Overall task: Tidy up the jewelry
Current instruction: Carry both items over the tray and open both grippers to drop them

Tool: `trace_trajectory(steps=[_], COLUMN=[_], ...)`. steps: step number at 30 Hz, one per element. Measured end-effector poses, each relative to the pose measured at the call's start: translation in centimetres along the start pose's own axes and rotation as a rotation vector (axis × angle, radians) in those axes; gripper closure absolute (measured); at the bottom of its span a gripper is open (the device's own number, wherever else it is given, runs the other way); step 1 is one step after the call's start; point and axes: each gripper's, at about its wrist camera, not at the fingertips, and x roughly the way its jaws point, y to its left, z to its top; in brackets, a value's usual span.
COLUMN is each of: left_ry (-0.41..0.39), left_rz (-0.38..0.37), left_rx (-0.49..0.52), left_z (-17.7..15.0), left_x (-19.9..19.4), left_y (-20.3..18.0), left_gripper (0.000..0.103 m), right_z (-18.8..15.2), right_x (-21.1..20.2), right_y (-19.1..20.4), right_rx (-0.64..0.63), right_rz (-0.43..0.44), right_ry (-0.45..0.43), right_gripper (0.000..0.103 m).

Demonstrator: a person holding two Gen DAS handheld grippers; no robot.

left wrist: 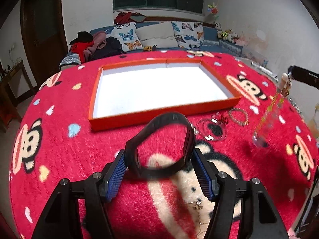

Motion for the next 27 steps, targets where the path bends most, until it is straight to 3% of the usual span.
trace_trajectory(steps=[5,12,20,27], left_ry=[-0.036,-0.084,-0.043,0.056], left_rz=[-0.019,0.013,0.074,0.096], left_rx=[-0.003,0.02,0.033,0.039], left_z=[2.0,7.0,12.3,12.9], left_x=[-1.6,-2.0,2.9,8.6], left_y=[0.5,1.9,4.3,5.4], left_gripper=[0.034,0.034,0.034,0.034], right_z=[2.4,5.8,7.2,6.0], right_x=[-0.7,0.3,5.3,9.0], right_y=[0.1,-0.8,-3.3,-4.2], right_rx=[-0.017,-0.029,-0.003,0.021], right_rz=[0.007,-0.007,-0.041,-0.034], right_ry=[-0.049,-0.088,-0.041,0.03], right_gripper=[0.094,0.094,0.094,0.094])
